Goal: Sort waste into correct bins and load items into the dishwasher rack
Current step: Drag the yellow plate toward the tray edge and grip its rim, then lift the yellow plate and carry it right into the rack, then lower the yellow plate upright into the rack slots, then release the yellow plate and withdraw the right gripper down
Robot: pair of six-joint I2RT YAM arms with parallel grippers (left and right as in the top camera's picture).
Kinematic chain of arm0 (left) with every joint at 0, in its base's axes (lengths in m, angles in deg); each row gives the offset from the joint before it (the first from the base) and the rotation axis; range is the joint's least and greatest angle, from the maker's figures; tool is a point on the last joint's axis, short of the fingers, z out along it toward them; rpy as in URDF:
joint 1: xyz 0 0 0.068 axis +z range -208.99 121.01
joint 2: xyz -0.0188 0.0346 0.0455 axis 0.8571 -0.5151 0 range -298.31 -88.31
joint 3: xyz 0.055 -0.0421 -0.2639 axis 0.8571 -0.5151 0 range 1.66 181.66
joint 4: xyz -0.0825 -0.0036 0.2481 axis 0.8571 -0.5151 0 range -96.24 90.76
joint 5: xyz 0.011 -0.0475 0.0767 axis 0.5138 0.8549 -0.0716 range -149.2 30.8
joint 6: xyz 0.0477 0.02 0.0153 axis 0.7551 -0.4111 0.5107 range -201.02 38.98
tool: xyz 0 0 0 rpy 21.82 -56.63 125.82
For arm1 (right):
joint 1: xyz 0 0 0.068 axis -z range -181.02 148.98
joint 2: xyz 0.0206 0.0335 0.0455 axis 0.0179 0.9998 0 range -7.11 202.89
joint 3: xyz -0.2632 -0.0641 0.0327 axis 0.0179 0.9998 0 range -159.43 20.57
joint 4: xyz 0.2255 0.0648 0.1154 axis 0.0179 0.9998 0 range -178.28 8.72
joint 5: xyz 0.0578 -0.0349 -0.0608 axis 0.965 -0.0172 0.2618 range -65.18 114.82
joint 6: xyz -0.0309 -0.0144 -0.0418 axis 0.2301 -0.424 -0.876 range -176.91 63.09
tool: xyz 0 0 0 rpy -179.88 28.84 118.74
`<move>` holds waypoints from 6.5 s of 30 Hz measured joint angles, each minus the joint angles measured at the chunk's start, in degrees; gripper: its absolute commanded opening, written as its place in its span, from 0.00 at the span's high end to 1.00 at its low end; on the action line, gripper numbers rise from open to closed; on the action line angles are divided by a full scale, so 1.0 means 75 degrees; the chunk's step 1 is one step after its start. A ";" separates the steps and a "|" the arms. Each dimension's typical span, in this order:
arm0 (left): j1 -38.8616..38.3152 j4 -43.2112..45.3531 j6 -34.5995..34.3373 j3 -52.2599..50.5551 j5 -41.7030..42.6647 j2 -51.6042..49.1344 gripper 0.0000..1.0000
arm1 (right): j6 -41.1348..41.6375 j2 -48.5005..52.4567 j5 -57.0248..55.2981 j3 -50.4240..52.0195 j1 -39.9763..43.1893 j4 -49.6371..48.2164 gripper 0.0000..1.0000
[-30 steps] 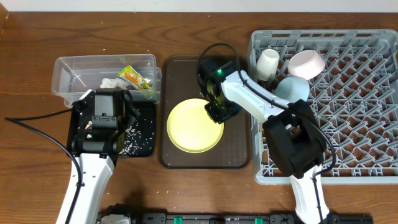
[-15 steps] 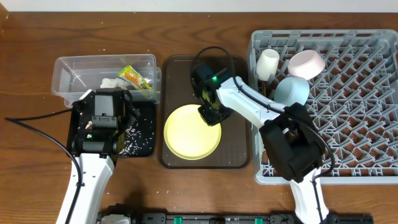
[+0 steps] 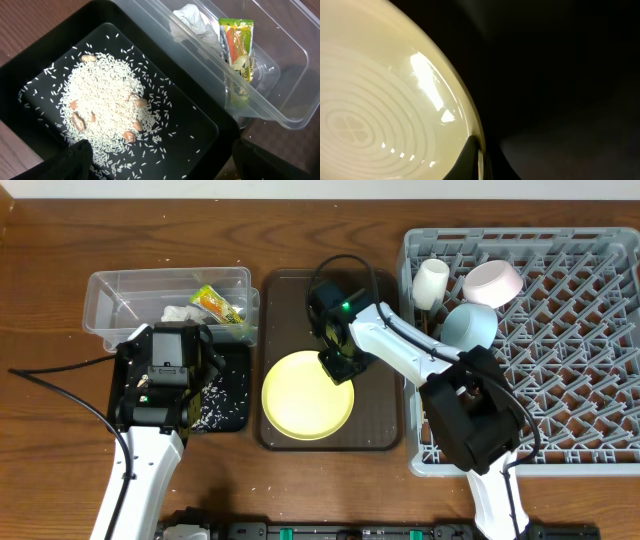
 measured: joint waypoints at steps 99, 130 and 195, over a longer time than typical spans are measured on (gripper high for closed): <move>0.0000 0.0000 0.0000 0.0000 0.0023 0.0000 0.08 | 0.2585 -0.2588 -0.6811 -0.0513 0.3923 0.3316 0.87; 0.0000 0.0000 0.0000 0.0000 0.0026 0.0000 0.08 | 0.0064 -0.2588 -0.3838 -0.0516 0.3896 0.0312 0.22; 0.0000 -0.0003 0.0000 0.0000 0.0026 0.0000 0.08 | -0.0216 -0.2588 -0.0358 -0.0516 0.3893 -0.0420 0.01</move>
